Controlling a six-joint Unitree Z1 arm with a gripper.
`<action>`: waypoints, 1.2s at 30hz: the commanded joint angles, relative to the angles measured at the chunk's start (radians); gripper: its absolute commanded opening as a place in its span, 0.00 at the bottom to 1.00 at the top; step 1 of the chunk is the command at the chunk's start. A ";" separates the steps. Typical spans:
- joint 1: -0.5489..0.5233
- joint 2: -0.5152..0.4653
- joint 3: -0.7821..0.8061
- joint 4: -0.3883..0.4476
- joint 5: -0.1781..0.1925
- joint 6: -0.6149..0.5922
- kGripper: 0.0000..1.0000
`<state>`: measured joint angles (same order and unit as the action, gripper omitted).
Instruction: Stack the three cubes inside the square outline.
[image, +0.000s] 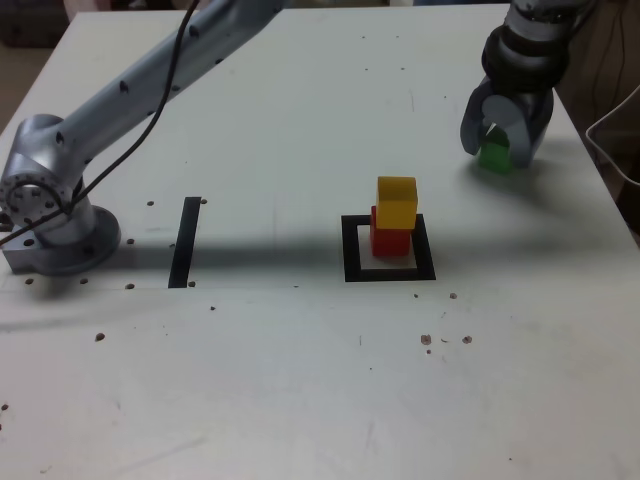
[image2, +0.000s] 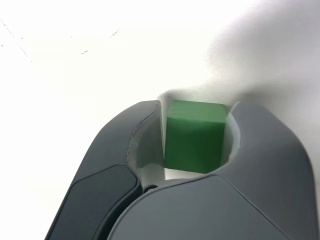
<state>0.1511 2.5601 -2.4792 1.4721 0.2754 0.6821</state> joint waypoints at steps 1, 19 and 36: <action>0.002 -0.002 0.005 -0.004 -0.006 0.003 0.22; 0.001 -0.139 0.084 0.027 -0.030 -0.017 0.14; -0.060 -0.420 0.391 0.029 -0.044 -0.192 0.14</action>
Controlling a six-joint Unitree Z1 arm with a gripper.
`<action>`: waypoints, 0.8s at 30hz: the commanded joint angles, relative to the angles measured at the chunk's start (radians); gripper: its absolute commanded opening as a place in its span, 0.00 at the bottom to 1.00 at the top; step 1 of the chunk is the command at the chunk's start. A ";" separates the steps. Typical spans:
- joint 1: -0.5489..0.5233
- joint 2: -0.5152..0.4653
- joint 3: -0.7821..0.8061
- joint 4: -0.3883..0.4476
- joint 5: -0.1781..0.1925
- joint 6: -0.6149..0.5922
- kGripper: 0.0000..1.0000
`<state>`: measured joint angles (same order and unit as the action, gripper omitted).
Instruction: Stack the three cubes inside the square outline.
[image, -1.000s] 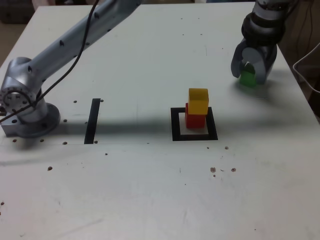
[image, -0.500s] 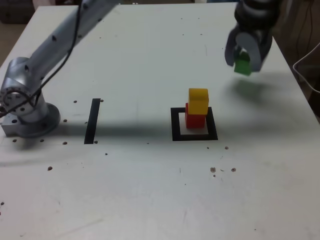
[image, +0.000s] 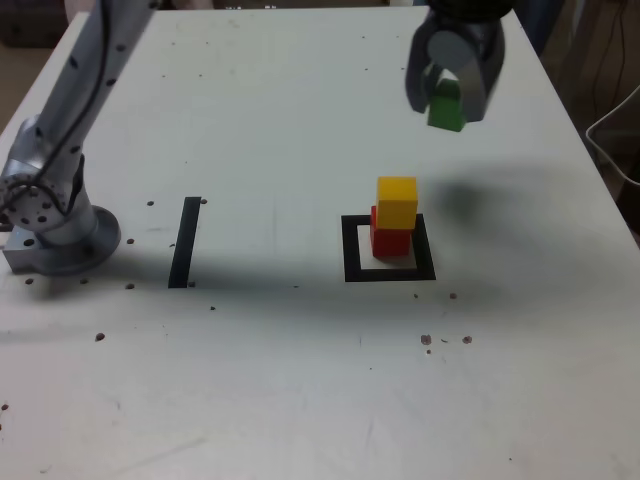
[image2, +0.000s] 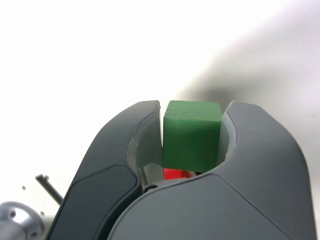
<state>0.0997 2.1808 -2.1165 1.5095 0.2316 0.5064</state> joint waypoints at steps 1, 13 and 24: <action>-0.016 -0.060 0.054 -0.014 0.000 -0.031 0.14; -0.113 -0.222 0.264 -0.044 -0.014 -0.254 0.14; -0.207 -0.221 0.263 0.052 -0.004 -0.497 0.14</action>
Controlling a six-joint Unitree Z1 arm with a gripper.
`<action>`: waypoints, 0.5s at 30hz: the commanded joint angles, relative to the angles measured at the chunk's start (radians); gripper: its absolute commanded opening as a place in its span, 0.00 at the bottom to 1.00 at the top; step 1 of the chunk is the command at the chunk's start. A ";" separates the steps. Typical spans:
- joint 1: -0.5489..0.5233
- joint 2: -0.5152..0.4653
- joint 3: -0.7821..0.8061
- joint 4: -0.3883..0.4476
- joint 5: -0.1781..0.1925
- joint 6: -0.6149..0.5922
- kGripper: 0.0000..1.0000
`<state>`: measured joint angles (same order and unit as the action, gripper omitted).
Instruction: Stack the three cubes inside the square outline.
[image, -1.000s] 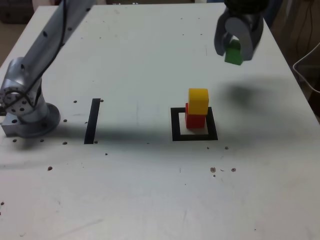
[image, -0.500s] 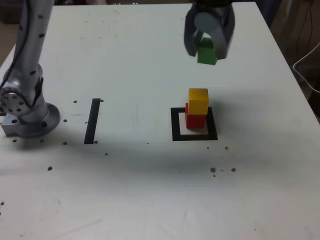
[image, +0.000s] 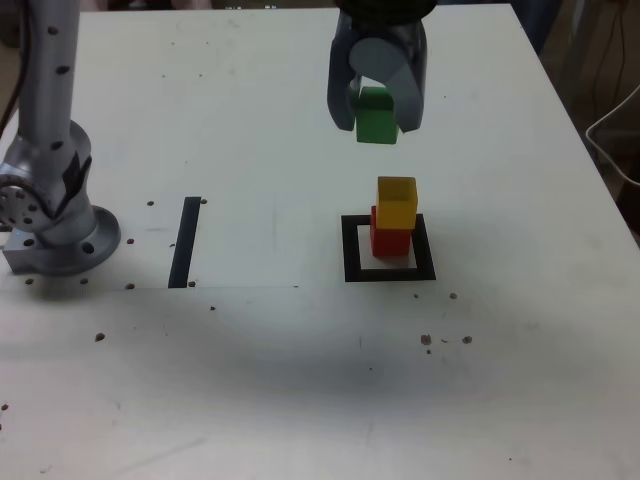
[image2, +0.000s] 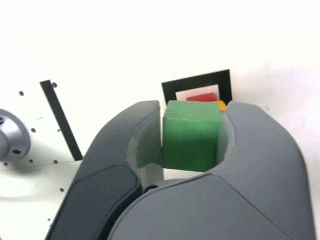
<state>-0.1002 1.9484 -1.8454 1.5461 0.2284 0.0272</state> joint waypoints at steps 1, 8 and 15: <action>-0.010 0.016 -0.009 0.016 -0.001 -0.025 0.14; -0.010 0.050 -0.030 0.011 -0.006 -0.031 0.14; -0.014 0.051 -0.022 0.012 -0.018 -0.026 0.14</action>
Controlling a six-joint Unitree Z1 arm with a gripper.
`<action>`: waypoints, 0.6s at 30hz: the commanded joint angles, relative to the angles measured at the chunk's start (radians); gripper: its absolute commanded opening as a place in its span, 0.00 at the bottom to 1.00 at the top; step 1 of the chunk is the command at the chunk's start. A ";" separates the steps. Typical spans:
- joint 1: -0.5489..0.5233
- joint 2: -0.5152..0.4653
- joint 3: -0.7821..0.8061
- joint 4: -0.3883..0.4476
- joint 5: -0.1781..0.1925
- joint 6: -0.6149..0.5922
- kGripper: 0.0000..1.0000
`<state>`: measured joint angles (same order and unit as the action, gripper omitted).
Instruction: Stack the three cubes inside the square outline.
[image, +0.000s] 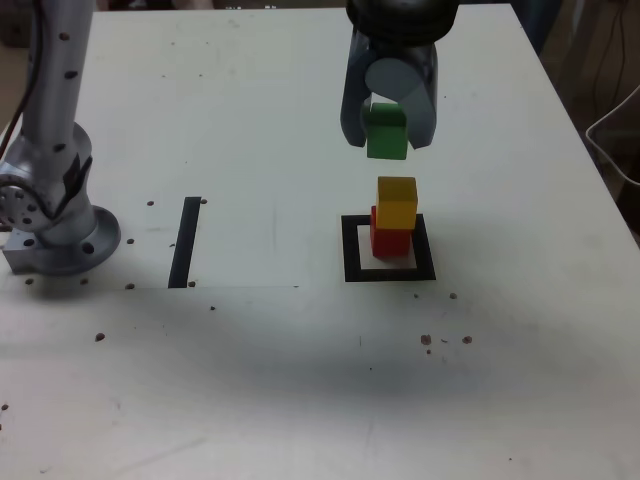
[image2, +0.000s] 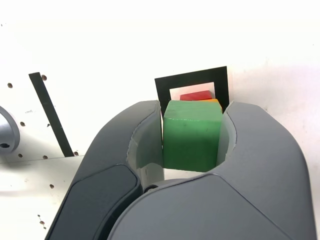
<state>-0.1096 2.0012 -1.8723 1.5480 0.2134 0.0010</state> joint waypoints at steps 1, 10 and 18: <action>-0.008 -0.002 0.009 0.010 -0.004 -0.001 0.14; -0.035 -0.013 0.051 0.007 -0.005 -0.024 0.14; -0.042 0.003 0.032 0.000 -0.006 -0.049 0.14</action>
<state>-0.1492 1.9956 -1.8310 1.5423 0.2076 -0.0451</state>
